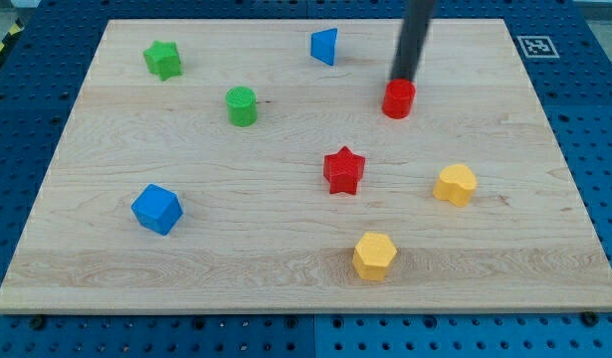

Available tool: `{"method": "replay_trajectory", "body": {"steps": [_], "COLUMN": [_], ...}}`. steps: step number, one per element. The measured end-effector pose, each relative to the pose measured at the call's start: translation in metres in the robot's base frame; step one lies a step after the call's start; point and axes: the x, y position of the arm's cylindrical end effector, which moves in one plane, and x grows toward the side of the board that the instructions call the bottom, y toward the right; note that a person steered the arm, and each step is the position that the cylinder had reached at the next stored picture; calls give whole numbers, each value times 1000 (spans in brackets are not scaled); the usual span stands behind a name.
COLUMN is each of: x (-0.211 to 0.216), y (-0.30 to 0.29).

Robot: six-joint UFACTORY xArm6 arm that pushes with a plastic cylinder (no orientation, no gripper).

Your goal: Push the red circle center right

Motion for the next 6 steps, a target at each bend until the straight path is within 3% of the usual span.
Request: {"method": "replay_trajectory", "body": {"steps": [3,6], "x": [33,46], "y": [-52,-1]}}
